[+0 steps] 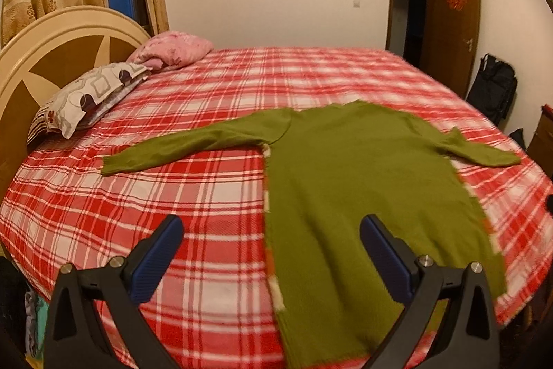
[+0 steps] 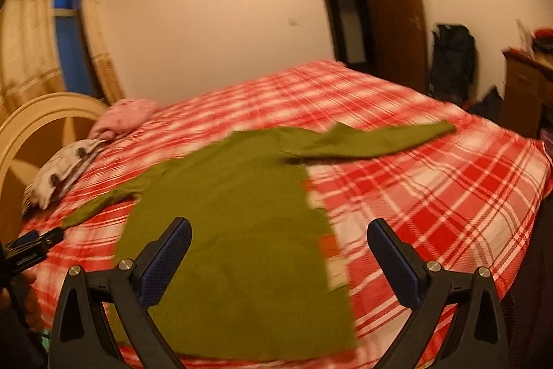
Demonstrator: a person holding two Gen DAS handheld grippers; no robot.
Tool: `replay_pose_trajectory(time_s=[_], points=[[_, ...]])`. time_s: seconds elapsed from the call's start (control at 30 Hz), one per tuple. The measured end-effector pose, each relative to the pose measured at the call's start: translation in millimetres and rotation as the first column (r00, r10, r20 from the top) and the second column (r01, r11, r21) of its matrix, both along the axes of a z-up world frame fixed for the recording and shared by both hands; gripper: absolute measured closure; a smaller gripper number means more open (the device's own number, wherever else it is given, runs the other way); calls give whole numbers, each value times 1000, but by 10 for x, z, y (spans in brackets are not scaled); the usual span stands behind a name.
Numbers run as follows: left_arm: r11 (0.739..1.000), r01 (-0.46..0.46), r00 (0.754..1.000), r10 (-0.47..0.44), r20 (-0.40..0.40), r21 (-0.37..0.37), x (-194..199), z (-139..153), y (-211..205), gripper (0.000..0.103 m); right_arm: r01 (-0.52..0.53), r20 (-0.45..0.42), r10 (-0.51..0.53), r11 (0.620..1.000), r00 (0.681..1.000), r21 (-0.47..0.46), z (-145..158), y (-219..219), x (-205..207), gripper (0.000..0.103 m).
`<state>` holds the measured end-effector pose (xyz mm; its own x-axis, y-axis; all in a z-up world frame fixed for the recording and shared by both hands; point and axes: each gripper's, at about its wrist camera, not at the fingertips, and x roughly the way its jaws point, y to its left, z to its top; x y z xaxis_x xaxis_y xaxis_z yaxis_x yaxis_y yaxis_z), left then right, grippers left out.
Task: Fold small clothes
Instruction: 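Reach the right tool to a sweater sleeve cuff and close on it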
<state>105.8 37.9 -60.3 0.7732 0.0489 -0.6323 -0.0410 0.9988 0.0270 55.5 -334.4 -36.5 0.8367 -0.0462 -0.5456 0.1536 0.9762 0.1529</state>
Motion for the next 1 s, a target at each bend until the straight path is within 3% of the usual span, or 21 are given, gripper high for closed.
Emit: replay_pose_trajectory(time_s=[0.17, 0.3, 0.47, 0.53, 0.63, 0.73, 0.97, 1.0], points=[[999, -30, 999, 31, -31, 42, 515, -132, 123, 0, 128, -42, -126, 990, 991, 53, -107, -729, 423, 3], [998, -51, 998, 52, -45, 30, 952, -243, 169, 0, 235, -89, -227, 968, 970, 85, -128, -1369, 863, 24], [994, -107, 992, 109, -66, 23, 1357, -446, 191, 0, 369, -148, -353, 924, 924, 103, -163, -2135, 1431, 29], [993, -122, 989, 122, -88, 11, 1488, -532, 212, 0, 422, -192, -394, 897, 899, 133, -229, -2439, 1640, 44], [989, -144, 982, 144, -118, 7, 1635, -661, 257, 0, 484, -234, -445, 862, 864, 148, -351, -2817, 1872, 53], [986, -168, 978, 169, -119, 17, 1704, -740, 281, 0, 549, -287, -485, 808, 826, 215, -501, -3149, 2013, 56], [978, -209, 966, 209, -150, 17, 1878, -915, 373, 0, 589, -322, -507, 769, 799, 250, -711, -3516, 2278, 59], [977, -211, 965, 211, -158, 17, 1892, -944, 383, 0, 605, -331, -521, 758, 786, 244, -755, -3574, 2316, 66]])
